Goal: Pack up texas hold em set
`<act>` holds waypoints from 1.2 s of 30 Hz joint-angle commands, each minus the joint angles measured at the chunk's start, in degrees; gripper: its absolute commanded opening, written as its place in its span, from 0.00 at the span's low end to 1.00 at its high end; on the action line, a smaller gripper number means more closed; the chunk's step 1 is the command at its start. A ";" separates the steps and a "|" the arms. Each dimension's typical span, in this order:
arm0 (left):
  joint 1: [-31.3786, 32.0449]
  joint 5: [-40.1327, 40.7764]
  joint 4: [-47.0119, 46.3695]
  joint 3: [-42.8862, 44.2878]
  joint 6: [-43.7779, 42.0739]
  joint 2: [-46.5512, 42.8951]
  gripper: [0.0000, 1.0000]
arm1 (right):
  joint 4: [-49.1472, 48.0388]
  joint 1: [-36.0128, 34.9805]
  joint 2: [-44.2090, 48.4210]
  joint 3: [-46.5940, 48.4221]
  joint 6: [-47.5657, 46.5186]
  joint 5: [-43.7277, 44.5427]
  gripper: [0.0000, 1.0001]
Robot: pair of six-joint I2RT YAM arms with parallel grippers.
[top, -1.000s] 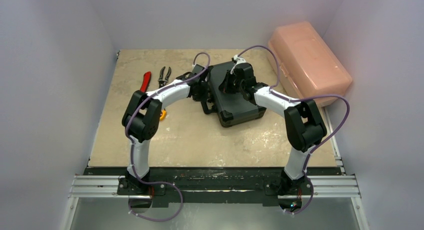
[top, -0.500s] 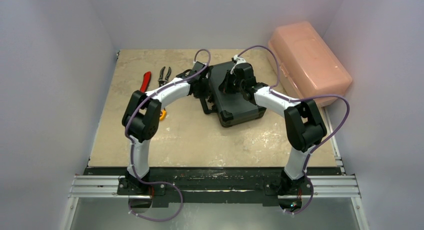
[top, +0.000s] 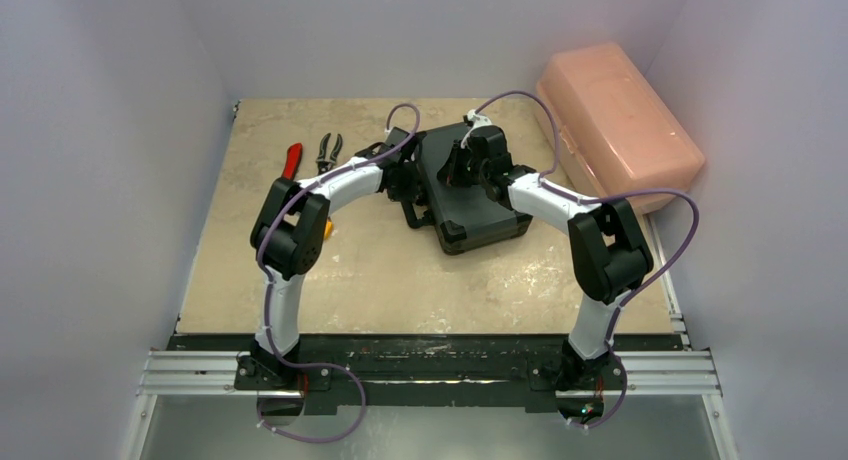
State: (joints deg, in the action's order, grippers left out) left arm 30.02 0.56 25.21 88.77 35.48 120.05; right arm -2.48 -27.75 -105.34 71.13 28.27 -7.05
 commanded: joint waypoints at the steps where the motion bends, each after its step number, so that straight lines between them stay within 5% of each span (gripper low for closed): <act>1: 1.08 -2.33 -3.48 -0.10 2.91 1.80 0.00 | 17.38 -0.82 -5.80 -4.55 -1.55 2.30 0.00; 17: 2.22 -2.37 -3.50 -2.85 5.99 -1.79 0.00 | 16.71 -0.82 -3.43 -5.28 -1.20 2.92 0.00; 25: 2.14 2.24 -1.19 -3.26 2.28 -8.44 0.20 | 16.66 -0.90 1.94 -4.39 -1.62 3.38 0.00; 36: 2.15 7.91 0.67 -8.17 -3.75 -23.85 0.41 | 19.71 -2.10 10.37 1.96 -2.98 5.02 0.23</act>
State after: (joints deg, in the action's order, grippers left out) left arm 32.01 5.26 25.96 82.37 35.40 104.49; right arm 9.67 -29.06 -98.21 70.39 27.33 -4.49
